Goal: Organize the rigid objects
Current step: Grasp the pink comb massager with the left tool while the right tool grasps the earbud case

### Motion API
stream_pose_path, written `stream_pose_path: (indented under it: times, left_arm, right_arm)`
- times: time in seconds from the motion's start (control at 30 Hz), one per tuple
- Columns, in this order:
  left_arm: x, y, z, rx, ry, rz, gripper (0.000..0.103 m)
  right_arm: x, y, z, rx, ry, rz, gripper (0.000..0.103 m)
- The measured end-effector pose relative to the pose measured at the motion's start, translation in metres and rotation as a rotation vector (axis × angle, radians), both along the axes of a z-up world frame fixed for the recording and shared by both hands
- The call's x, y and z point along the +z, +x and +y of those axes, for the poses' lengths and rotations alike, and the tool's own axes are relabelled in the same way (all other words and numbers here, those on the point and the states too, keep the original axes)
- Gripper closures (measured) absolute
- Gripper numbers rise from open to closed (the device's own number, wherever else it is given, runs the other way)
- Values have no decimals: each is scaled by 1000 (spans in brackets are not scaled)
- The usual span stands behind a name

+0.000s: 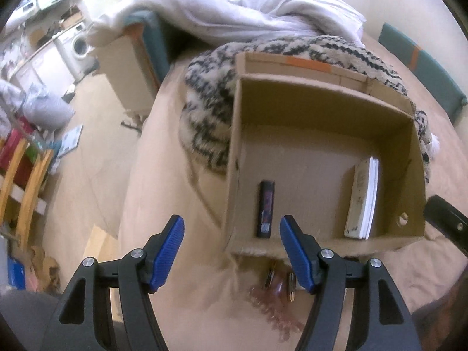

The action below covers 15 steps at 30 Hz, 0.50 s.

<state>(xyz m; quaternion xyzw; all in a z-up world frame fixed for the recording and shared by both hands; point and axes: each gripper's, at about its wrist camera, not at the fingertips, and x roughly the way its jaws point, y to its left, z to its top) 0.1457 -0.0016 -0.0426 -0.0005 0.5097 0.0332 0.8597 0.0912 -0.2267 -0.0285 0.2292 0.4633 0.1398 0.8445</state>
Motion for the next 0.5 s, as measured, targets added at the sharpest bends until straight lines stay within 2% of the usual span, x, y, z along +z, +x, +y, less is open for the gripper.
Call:
stream_pose_path:
  times: [0.17,0.33,0.5]
  left_arm:
    - [-23,-12,10,18,-25,59,38]
    - [-52,-15,14,51,-81,177,38]
    - [-77,-25,5,71,-137,270,38]
  right_arm:
    - [-21,-14,0,-7,-4,95,19]
    - [-49,-17,2,-27,4,207,19]
    - [-57,-13,11,-25,-55,233,19]
